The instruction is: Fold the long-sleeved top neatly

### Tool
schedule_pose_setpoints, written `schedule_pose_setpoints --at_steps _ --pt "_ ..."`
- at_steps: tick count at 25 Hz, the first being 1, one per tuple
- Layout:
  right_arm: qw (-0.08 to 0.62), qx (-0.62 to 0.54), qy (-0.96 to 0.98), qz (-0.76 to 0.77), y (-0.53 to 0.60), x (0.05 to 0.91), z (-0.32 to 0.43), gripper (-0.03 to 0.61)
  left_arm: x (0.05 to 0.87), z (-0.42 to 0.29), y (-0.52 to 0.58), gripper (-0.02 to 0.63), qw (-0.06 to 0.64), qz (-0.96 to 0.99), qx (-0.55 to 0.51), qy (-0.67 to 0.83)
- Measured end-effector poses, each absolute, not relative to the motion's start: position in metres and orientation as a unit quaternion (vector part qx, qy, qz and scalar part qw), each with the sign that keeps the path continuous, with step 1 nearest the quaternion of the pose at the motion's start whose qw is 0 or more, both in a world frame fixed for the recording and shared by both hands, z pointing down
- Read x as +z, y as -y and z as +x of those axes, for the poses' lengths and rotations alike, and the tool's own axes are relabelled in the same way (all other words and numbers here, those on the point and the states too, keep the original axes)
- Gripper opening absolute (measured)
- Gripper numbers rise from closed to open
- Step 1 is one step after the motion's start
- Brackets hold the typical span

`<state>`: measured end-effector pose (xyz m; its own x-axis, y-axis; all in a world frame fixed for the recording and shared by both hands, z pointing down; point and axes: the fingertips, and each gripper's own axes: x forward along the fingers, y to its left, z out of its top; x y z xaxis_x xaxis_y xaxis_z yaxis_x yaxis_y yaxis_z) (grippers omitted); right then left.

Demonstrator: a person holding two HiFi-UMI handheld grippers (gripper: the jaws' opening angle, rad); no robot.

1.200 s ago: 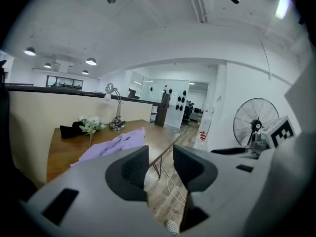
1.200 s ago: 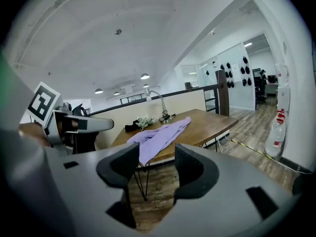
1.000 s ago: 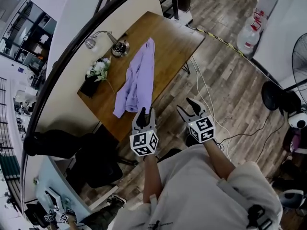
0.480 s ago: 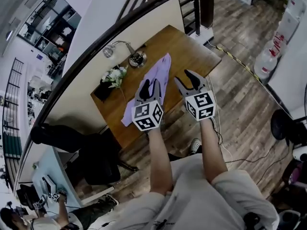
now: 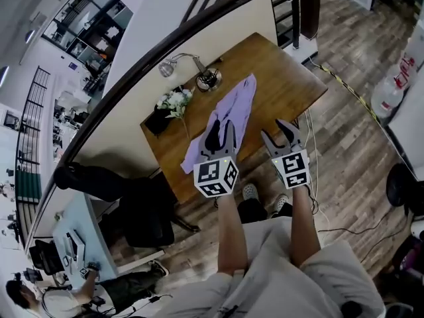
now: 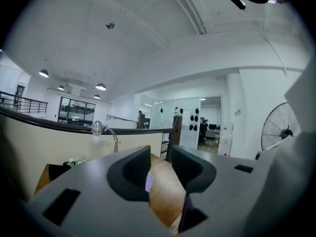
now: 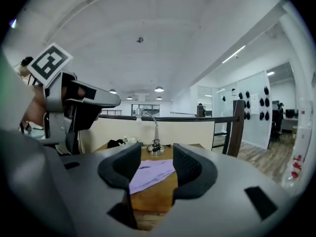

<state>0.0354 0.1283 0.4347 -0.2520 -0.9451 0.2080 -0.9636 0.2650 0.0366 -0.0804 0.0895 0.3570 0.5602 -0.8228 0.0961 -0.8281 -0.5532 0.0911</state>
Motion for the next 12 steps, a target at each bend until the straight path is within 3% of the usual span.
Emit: schedule_pose_setpoints --at_steps 8,12 --pt "0.026 0.122 0.777 0.617 -0.080 0.441 0.051 0.176 0.375 -0.081 -0.038 0.138 0.068 0.889 0.046 0.450" --pt "0.038 0.122 0.777 0.616 -0.045 0.431 0.056 0.176 0.364 -0.070 0.002 0.135 0.072 0.895 0.029 0.439"
